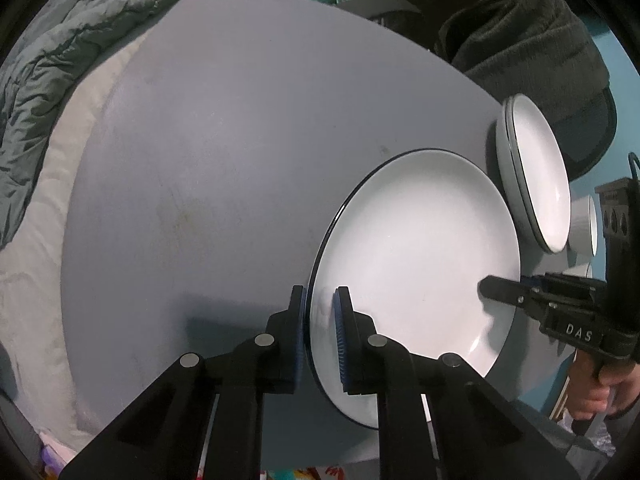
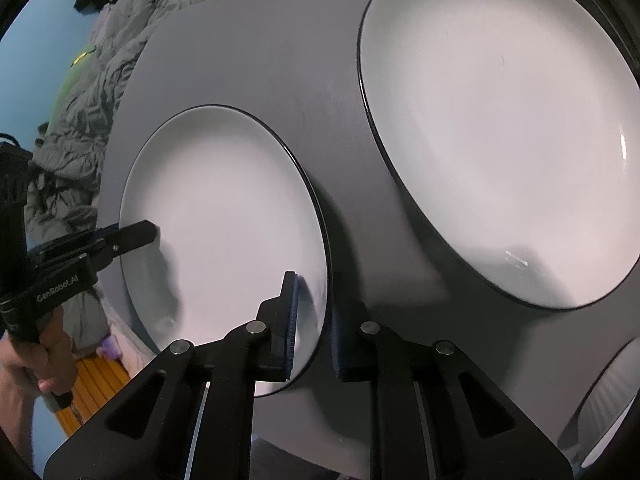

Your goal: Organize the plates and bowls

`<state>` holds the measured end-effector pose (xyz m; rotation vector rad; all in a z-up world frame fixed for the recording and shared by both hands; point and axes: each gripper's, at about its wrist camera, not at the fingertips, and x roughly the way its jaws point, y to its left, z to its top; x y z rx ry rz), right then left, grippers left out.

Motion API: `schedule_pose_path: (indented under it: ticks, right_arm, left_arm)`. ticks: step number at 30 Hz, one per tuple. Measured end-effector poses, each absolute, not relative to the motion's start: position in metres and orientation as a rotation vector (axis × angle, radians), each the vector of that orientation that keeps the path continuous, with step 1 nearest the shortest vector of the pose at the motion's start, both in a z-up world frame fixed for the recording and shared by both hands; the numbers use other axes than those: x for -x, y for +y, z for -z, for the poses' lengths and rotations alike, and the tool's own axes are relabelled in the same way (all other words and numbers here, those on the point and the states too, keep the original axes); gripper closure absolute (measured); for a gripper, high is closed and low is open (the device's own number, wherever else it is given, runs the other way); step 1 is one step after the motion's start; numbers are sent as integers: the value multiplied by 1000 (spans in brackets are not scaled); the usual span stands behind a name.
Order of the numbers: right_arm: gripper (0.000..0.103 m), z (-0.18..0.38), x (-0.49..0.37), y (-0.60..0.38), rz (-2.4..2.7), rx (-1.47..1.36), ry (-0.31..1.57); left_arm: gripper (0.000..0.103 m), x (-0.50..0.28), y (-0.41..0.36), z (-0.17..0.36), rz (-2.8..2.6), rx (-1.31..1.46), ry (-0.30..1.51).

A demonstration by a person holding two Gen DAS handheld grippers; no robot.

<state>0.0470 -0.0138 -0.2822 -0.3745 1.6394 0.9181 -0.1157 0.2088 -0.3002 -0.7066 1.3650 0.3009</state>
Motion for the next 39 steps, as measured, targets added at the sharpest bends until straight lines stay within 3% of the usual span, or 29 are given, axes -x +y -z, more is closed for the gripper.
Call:
schedule_pose_path:
  ticks: [21,39]
  right_arm:
    - [89,280,-55,-124,-781,256,1718]
    - [88,283,-57,-143,-710,94,1727]
  left_arm:
    - [90,111,87,305,-119,735,1441]
    - [90,74,72,311,-34,659,1510]
